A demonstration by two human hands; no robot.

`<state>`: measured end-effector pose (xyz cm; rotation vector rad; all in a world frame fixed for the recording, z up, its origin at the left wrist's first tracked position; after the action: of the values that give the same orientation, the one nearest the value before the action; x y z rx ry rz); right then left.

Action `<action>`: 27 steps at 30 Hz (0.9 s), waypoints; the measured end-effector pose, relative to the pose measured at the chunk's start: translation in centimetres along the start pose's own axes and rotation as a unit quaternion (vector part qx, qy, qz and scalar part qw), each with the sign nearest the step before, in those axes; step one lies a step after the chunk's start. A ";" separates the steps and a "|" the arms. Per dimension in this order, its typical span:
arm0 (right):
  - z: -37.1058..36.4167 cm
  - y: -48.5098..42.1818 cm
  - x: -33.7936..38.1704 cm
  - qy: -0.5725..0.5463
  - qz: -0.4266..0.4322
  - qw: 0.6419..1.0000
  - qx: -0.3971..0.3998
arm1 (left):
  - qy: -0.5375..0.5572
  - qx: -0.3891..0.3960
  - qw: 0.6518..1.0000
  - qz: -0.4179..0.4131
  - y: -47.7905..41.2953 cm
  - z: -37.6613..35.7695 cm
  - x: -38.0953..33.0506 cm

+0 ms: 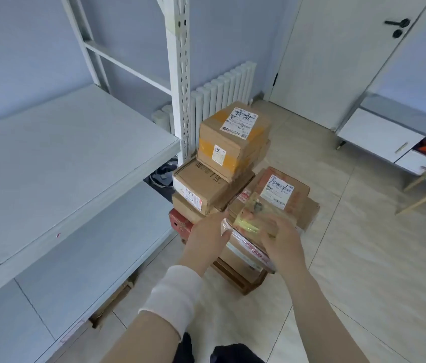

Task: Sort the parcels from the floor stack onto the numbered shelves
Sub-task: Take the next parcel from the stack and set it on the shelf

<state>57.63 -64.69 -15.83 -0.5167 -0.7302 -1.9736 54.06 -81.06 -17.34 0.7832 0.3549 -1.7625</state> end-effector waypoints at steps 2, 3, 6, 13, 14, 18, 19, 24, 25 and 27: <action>0.4 -0.6 1.0 -0.022 -0.021 0.999 -0.016 | 0.008 -0.015 1.000 -0.021 -1.9 1.3 0.1; 0.5 -1.0 1.3 -0.030 -0.032 0.999 -0.019 | 0.013 -0.016 1.000 -0.023 -3.0 1.8 0.1; 1.0 -2.8 2.9 -0.055 -0.045 0.997 -0.028 | 0.076 -0.039 0.995 -0.042 -6.4 3.5 -0.3; 1.9 -9.7 6.6 -0.176 -0.058 0.983 -0.013 | 0.092 -0.140 0.983 -0.069 -14.7 10.7 -3.0; 1.9 -10.6 7.1 -0.198 -0.065 0.978 -0.007 | 0.093 -0.154 0.981 -0.070 -15.8 11.6 -3.1; 1.0 -13.9 9.0 -0.282 -0.116 0.952 0.032 | 0.125 -0.198 0.972 -0.024 -20.0 14.9 -1.8; 0.8 -14.7 9.4 -0.303 -0.129 0.943 0.040 | 0.134 -0.195 0.972 -0.013 -21.1 15.2 -1.3; -1.1 -18.2 10.6 -0.380 -0.191 0.904 0.048 | 0.169 -0.093 0.980 0.038 -26.4 14.4 1.7; -1.6 -18.8 10.8 -0.396 -0.198 0.896 0.046 | 0.175 -0.075 0.981 0.041 -27.2 14.3 2.1; -2.6 -19.6 10.8 -0.427 -0.218 0.877 0.038 | 0.177 -0.030 0.983 0.039 -28.7 13.8 2.7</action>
<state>35.14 -65.72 -16.52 -1.3055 -1.5744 -2.0675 22.43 -81.61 -13.19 1.0551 0.6023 -1.5292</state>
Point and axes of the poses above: each hand's wrist, its own y-axis away from the middle knuckle, its own z-axis out of the back of the hand, x = y × z, the point moved 8 cm from there along -y, towards the middle knuckle, and after that the axes turned 6 degrees about -z, right-handed, at the moved point
